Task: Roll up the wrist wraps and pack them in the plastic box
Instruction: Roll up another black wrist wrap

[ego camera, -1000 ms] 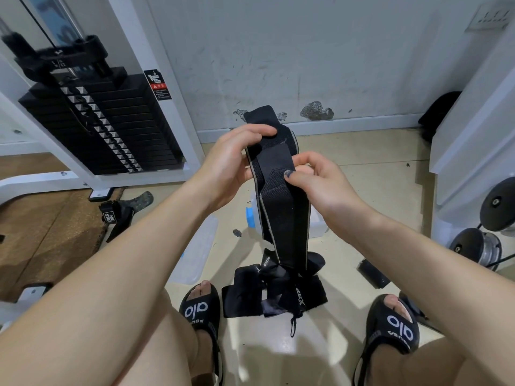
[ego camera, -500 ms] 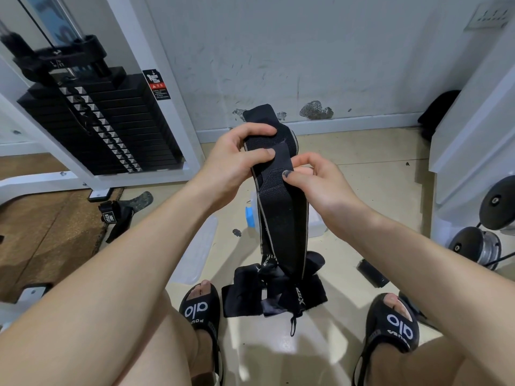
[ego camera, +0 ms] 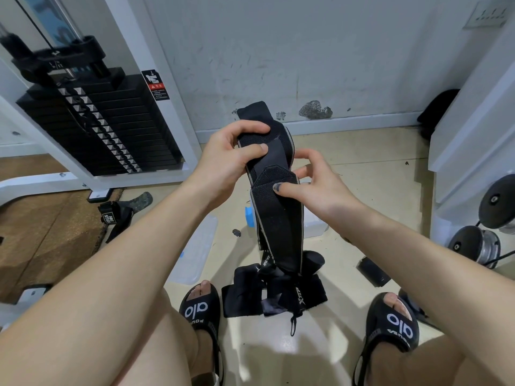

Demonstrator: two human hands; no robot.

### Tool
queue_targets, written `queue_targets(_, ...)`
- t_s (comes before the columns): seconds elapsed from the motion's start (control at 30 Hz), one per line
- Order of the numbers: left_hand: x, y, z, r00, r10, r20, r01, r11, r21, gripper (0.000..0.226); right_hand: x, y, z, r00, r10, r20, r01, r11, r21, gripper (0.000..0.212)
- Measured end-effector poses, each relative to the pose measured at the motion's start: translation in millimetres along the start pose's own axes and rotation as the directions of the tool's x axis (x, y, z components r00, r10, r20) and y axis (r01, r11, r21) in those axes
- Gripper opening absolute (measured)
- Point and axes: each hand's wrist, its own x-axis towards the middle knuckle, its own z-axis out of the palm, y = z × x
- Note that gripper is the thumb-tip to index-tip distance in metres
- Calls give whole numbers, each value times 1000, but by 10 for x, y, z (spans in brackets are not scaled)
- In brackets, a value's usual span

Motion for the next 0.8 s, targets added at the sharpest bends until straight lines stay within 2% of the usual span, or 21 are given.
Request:
queue_targets(0.17, -10, 21, -2, 1000, -3, -22, 1, 998, -62, 31, 3, -3, -5, 998, -40, 41, 43, 996, -73, 23)
queue_targets(0.37, 10, 59, 10, 993, -101, -58, 87, 975, -205, 19, 45, 9, 8, 997, -71, 33, 72, 996, -48, 13)
queue_targets(0.53, 33, 68, 49, 989, -123, -82, 99, 964, -246, 18, 94, 64, 24, 993, -99, 62, 101, 994, -34, 17)
queue_targets(0.73, 46, 14, 96, 980, -87, -180, 54, 982, -183, 10, 62, 47, 52, 986, -65, 155, 38, 985, 166, 26)
queue_targets(0.8, 43, 14, 111, 982, -72, -172, 43, 985, -168, 13, 52, 48, 64, 984, -77, 159, 42, 976, 212, 26)
